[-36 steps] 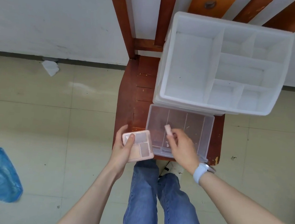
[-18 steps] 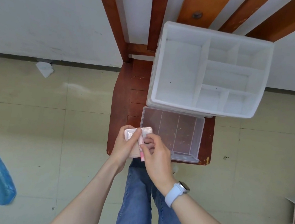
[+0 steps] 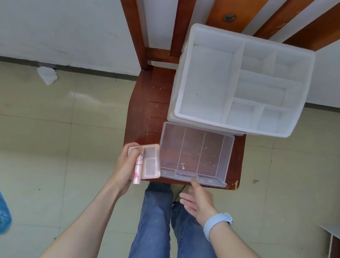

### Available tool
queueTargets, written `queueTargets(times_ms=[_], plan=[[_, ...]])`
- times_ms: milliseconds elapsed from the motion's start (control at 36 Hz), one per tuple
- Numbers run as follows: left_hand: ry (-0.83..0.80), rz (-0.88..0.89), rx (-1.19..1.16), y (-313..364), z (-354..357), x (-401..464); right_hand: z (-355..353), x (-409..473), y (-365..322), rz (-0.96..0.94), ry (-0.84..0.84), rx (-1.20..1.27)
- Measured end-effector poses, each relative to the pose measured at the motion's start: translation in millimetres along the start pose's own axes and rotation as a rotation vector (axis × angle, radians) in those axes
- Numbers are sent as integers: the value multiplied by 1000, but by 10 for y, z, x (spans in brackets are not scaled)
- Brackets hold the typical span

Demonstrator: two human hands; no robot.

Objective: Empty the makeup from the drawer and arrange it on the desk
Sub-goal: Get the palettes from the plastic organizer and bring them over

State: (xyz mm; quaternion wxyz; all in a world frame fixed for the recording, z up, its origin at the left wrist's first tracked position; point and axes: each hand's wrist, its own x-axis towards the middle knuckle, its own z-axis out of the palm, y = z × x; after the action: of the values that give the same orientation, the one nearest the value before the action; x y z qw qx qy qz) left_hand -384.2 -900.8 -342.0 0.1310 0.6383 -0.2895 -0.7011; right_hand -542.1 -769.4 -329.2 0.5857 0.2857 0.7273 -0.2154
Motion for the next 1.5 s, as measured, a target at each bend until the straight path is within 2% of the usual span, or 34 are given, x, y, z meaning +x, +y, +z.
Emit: queueTargets(times_ms=[83,139,333,500,694,972,1083,1167,1417,1500], plan=[[-6,2,-9,34,-33,-42,-19,141,-10,25,-112,284],[-25,-5,-26,52,-57,-75,-1,195,-45,8,-95,381],[-63,-16,-81,97,-120,-183,89,204,-86,-34,95,407],[-94,16,-85,195,-44,-336,-121,3,76,-130,203,199],[-132,44,-83,357,60,-578,-614,-275,209,-373,261,-166],[-90,86,-85,537,83,-858,-925,-667,-263,-580,312,-491],[-86,99,-70,582,94,-905,-953,-713,-338,-613,322,-509],[-129,96,-71,607,96,-928,-985,-722,-305,-579,312,-422],[-123,112,-65,546,127,-957,-985,-751,-240,-430,306,106],[-108,111,-53,543,135,-976,-887,-752,-266,-392,294,176]])
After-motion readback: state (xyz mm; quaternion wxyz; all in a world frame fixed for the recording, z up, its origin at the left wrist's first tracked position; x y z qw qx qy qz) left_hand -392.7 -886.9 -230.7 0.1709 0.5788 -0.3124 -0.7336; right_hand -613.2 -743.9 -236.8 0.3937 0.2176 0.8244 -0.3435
